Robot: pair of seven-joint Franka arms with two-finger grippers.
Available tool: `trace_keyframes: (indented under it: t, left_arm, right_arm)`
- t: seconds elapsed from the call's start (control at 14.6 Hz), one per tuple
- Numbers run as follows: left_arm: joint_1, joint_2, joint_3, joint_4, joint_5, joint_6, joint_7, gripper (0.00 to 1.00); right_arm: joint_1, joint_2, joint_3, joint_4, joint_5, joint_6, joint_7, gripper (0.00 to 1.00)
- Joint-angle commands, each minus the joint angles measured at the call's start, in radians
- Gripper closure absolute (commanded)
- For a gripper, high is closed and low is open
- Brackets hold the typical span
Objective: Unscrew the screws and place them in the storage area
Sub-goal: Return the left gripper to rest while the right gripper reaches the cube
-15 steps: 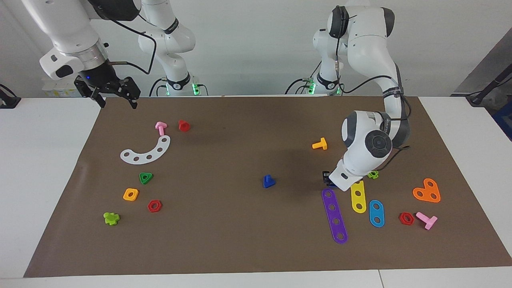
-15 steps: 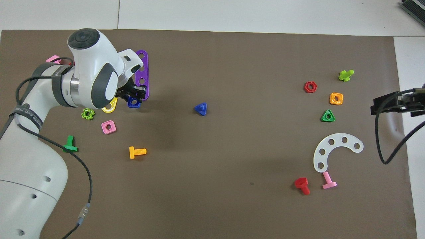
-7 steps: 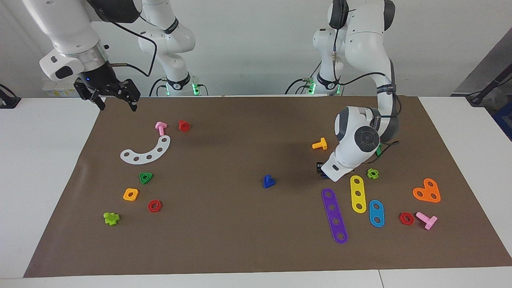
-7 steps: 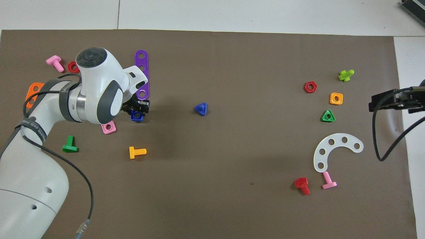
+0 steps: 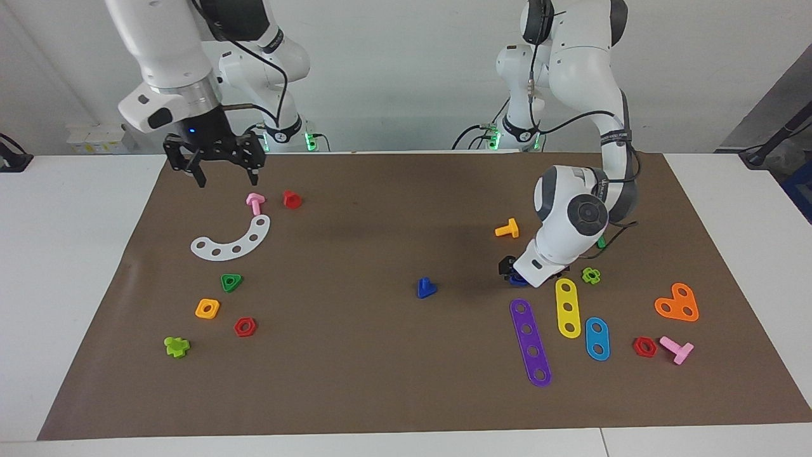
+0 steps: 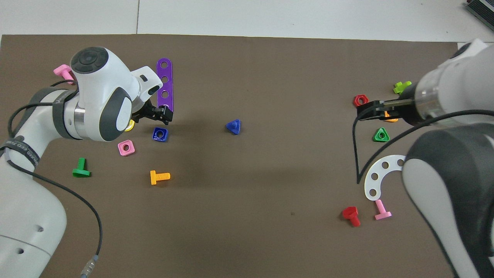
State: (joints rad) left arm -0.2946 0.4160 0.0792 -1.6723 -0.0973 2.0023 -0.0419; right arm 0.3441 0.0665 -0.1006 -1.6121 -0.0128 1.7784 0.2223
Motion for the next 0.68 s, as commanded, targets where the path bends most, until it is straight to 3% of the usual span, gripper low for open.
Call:
trace_keyframes:
  t: [0.0,0.14,0.34,0.61]
  left_arm:
    - [0.103,-0.101,-0.004,-0.018,-0.006,-0.054,0.097,0.0]
    - [0.164,-0.149,-0.002,-0.018,-0.006,-0.088,0.148,0.0]
    - [0.216,-0.222,-0.001,-0.014,-0.002,-0.157,0.148,0.0]
    - [0.221,-0.256,0.03,0.127,0.008,-0.399,0.134,0.0]
  right_arm:
    - [0.103,0.155,-0.001,0.043,0.008,0.123,0.159,0.0]
    - [0.192,0.24,-0.001,0.046,0.066,0.264,0.225,0.0]
    - [0.263,0.334,-0.001,0.054,0.065,0.378,0.321,0.0]
    - [0.341,0.491,-0.001,0.108,0.054,0.458,0.364,0.02]
